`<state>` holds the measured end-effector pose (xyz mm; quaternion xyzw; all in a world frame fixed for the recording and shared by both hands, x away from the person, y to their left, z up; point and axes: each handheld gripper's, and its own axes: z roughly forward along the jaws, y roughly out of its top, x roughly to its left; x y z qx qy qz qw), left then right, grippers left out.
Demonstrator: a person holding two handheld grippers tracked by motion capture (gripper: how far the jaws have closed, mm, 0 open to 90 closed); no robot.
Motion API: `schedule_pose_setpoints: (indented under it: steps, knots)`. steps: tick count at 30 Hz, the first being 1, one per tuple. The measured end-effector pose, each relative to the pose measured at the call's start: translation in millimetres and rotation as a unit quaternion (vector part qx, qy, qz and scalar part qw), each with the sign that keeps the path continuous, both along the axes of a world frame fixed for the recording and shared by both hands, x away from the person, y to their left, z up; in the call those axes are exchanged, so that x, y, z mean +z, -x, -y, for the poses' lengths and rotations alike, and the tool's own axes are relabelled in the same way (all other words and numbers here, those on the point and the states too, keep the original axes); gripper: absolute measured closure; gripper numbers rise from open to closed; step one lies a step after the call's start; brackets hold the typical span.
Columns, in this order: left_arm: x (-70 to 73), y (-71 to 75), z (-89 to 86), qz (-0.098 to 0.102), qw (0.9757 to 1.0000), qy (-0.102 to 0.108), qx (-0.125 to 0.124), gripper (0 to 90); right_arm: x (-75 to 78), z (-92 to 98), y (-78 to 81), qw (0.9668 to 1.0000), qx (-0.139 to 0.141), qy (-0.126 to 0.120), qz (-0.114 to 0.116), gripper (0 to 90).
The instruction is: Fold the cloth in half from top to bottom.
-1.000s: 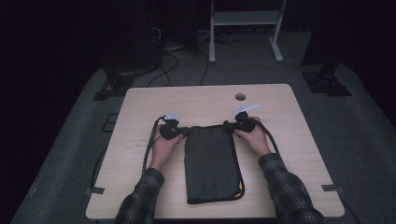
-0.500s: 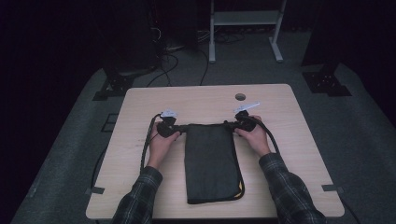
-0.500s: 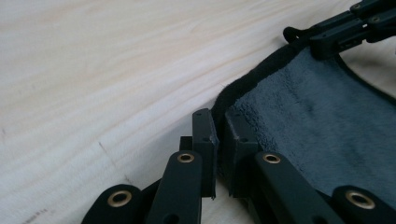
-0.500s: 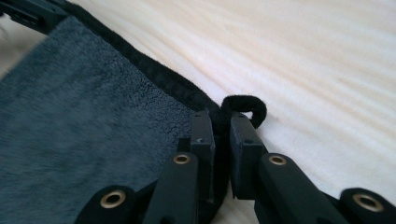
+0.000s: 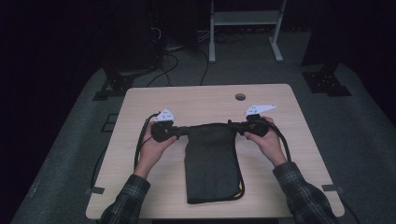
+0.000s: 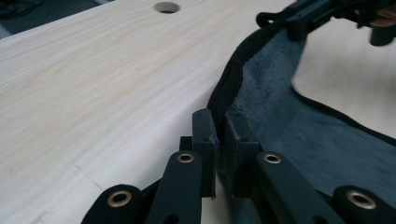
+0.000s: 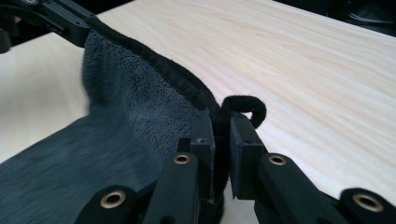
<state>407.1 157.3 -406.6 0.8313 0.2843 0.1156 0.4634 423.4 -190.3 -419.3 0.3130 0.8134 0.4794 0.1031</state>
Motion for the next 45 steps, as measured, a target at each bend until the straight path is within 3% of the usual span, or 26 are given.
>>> schedule_pose_setpoints:
  steps: [1, 5, 6, 7, 8, 9, 13, 15, 20, 24, 30, 36, 38, 43, 45]
  knots:
    - [1.6, 11.2, -1.8, 0.002, 0.9999, 0.002, -0.012, 83.3, 0.7, 1.2, 6.2, 1.0000, 0.004, -0.005, -0.001, 80.9]
    - [-1.1, 31.9, -6.8, -0.009, 0.9993, 0.017, -0.032, 83.3, 0.3, 5.3, 30.6, 0.9997, 0.023, -0.007, -0.001, 80.9]
    - [-1.1, 31.9, -6.8, -0.009, 0.9993, 0.017, -0.032, 83.3, 0.3, 5.3, 30.6, 0.9997, 0.023, -0.007, -0.001, 80.9]
    - [-5.3, 41.7, -8.6, -0.015, 0.9989, 0.020, -0.040, 83.3, -1.5, 6.8, 42.3, 0.9995, 0.031, -0.009, -0.004, 80.8]
    - [-5.3, 41.7, -8.6, -0.015, 0.9989, 0.020, -0.040, 83.3, -1.5, 6.8, 42.3, 0.9995, 0.031, -0.009, -0.004, 80.8]
    - [-7.2, 47.9, -9.2, -0.018, 0.9987, 0.021, -0.043, 83.3, -3.0, 7.6, 55.0, 0.9992, 0.039, -0.007, -0.007, 80.9]
    - [-8.9, 67.4, -10.2, -0.023, 0.9979, 0.023, -0.056, 83.3, -3.6, 9.3, 69.1, 0.9988, 0.048, -0.007, -0.010, 80.9]
    - [-10.3, 82.4, -11.0, -0.024, 0.9973, 0.021, -0.066, 83.2, -4.7, 11.9, 85.9, 0.9981, 0.057, -0.013, -0.017, 80.8]
    - [-20.5, 102.4, -10.1, -0.038, 0.9958, 0.007, -0.084, 83.1, -12.8, 14.4, 111.9, 0.9970, 0.071, -0.012, -0.028, 80.7]
    - [-27.0, 109.2, -9.6, -0.049, 0.9946, -0.005, -0.092, 82.9, -19.3, 14.4, 123.5, 0.9962, 0.079, -0.007, -0.036, 80.4]
    - [-38.1, 118.4, -7.7, -0.072, 0.9911, -0.026, -0.109, 81.9, -38.5, 13.2, 137.6, 0.9929, 0.096, 0.017, -0.069, 78.8]
    - [-38.9, 129.5, -7.2, -0.075, 0.9892, -0.033, -0.121, 81.9, -43.8, 14.2, 147.4, 0.9907, 0.105, 0.019, -0.084, 77.9]
    - [-38.8, 130.9, -7.7, -0.074, 0.9888, -0.035, -0.125, 79.2, -44.2, 15.0, 150.4, 0.9895, 0.114, 0.021, -0.086, 73.9]
    - [-30.9, 134.5, -14.3, -0.063, 0.9909, -0.004, -0.119, 69.9, -35.8, 23.0, 156.4, 0.9904, 0.117, 0.009, -0.073, 65.2]
    - [-22.7, 134.4, -20.4, -0.052, 0.9923, 0.015, -0.112, 68.9, -24.4, 36.8, 159.3, 0.9920, 0.110, -0.019, -0.060, 64.4]
